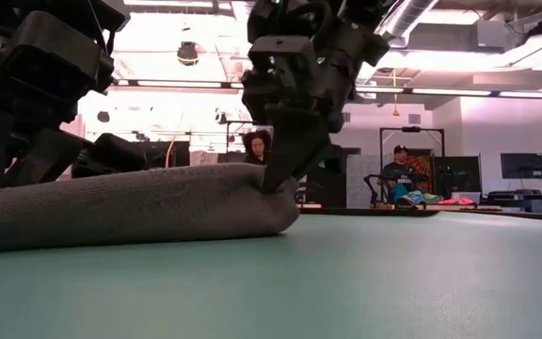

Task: Roll towel
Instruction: Roll the gray towel

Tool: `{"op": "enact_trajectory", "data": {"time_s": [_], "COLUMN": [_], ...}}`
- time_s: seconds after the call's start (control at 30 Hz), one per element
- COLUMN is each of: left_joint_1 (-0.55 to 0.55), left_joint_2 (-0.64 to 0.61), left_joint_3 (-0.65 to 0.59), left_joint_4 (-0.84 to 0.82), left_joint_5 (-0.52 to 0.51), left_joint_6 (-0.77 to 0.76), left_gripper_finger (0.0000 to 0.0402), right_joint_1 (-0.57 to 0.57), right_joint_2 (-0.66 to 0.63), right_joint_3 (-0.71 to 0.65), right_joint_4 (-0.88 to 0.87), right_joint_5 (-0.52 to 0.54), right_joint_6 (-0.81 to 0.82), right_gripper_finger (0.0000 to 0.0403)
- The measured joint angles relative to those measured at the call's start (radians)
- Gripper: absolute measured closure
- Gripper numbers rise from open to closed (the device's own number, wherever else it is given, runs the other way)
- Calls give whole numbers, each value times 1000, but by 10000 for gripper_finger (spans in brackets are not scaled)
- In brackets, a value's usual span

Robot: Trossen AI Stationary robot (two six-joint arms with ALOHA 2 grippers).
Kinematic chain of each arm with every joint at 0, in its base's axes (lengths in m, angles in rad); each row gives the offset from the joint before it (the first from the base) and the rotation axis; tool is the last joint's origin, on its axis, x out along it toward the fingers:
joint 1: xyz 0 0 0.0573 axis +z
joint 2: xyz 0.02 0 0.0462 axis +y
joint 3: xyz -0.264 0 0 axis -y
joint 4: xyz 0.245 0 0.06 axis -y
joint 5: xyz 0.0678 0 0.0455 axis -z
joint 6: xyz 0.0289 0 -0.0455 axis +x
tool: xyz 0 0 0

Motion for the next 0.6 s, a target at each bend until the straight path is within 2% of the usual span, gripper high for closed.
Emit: {"op": "enact_trajectory", "data": {"time_s": [0.17,0.37,0.6], "left_joint_1": [4,24,29], "left_joint_2": [0,-1,-33], "left_joint_3": [0,2,78], "left_joint_4": [2,0,-28], "left_joint_5": [-4,-1,-53], "left_joint_6": [46,35,-111], "left_gripper_finger": [401,401,402], "right_joint_1": [-20,-19,-18], "right_joint_2": [0,0,0], "right_joint_3": [0,-1,-1], "right_joint_4": [16,28,30], "right_joint_5": [7,80,100], "right_joint_6": [29,80,76], "right_gripper_finger": [373,373,373]}}
